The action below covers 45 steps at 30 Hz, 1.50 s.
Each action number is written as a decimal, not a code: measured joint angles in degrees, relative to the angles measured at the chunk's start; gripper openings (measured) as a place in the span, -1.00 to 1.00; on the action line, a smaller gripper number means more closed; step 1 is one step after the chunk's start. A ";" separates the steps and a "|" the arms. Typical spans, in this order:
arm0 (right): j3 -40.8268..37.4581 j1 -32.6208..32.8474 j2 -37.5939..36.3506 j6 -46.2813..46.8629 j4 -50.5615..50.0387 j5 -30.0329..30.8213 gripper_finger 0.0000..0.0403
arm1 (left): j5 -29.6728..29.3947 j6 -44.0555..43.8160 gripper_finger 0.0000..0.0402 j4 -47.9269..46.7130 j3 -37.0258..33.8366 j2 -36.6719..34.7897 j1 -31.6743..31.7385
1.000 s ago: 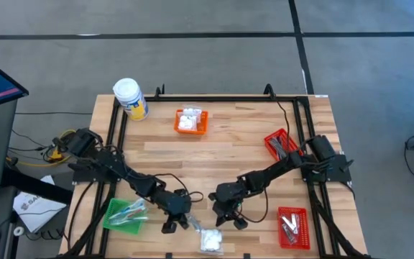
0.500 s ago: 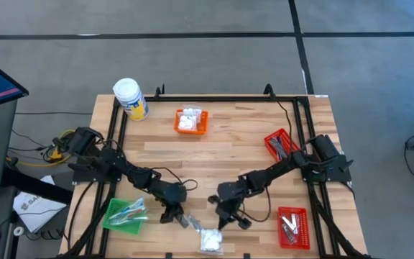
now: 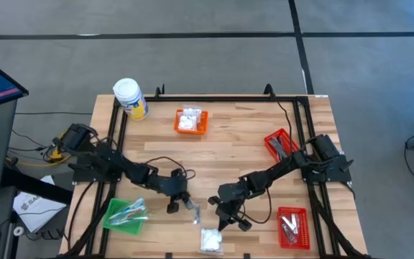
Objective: Pick & Place Travel size toiletries
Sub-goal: Put the white cotton pack into the orange basket
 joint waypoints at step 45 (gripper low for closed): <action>-0.13 1.37 -0.37 2.04 1.35 10.78 -1.00 | 25.04 3.41 -1.00 2.27 20.82 17.79 -5.11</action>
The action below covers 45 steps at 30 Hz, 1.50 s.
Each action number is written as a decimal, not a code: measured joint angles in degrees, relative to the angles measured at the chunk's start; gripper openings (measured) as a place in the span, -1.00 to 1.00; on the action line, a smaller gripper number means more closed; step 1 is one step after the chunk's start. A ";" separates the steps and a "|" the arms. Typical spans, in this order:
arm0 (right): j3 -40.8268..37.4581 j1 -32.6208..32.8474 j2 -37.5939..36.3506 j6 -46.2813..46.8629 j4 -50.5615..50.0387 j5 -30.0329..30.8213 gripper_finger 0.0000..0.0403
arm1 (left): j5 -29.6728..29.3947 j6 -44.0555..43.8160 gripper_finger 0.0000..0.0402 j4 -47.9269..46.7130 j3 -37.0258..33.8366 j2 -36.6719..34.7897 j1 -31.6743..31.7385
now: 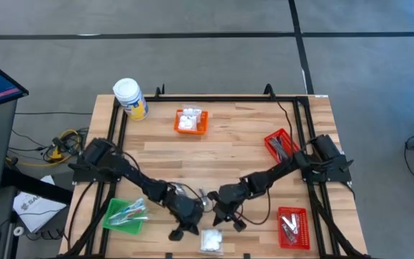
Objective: Pick & Place Travel size toiletries
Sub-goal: Put the white cotton pack into the orange basket
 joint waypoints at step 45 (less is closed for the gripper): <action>0.08 3.27 -4.21 3.01 -6.51 14.52 -1.00 | -28.16 0.88 -0.99 -14.16 -11.98 -25.70 5.41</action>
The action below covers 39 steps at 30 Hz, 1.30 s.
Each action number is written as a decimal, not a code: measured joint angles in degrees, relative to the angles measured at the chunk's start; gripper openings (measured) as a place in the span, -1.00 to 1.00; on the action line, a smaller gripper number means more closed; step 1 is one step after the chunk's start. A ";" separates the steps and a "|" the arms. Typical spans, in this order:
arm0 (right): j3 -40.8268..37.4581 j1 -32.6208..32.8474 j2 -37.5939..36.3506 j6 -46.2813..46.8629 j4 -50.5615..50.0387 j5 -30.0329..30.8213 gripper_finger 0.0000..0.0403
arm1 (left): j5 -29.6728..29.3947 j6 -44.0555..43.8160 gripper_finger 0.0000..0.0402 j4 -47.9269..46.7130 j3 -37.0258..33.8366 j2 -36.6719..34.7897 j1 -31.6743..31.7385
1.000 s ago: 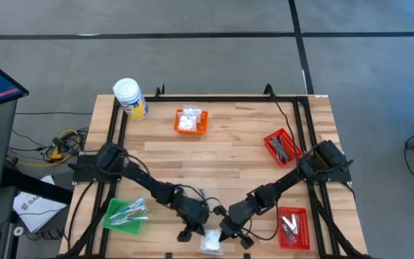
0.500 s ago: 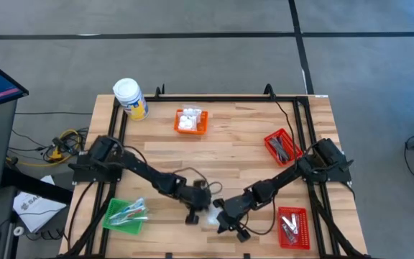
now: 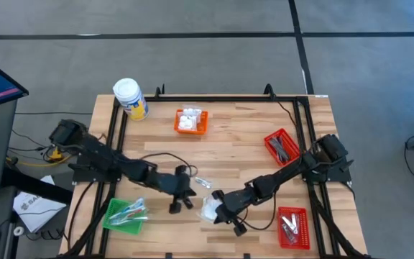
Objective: Pick & Place Travel size toiletries
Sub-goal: Put the white cotton pack into the orange basket
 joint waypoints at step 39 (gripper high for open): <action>-3.24 0.30 1.31 6.29 -8.27 8.37 -1.00 | 22.98 -43.76 -0.13 22.96 -4.96 13.55 3.94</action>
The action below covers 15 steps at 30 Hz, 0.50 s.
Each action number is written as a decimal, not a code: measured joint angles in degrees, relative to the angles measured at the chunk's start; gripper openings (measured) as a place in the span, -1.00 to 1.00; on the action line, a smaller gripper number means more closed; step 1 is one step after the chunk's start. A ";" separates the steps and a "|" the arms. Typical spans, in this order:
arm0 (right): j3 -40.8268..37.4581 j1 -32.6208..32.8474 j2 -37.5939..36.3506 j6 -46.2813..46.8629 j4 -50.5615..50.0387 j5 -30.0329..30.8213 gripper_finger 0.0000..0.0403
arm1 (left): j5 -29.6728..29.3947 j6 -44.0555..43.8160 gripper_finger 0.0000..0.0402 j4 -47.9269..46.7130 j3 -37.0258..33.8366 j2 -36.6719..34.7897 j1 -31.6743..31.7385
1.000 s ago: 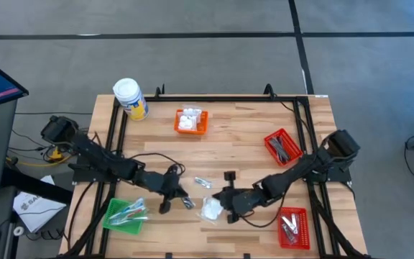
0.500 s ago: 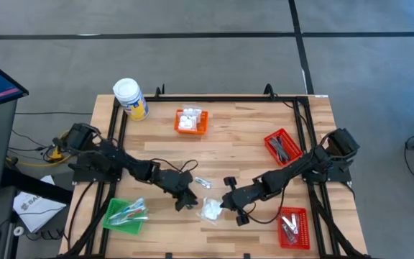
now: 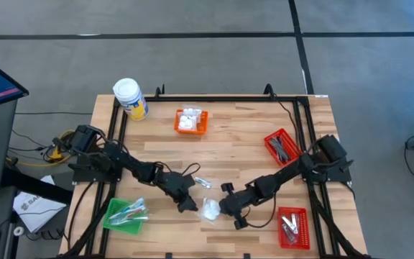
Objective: Pick & Place Travel size toiletries
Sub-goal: Put the white cotton pack into the orange basket
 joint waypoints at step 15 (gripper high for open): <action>0.79 -0.58 -1.23 0.61 -2.35 0.54 -1.00 | 0.94 -1.35 -0.12 0.59 0.02 4.75 -0.07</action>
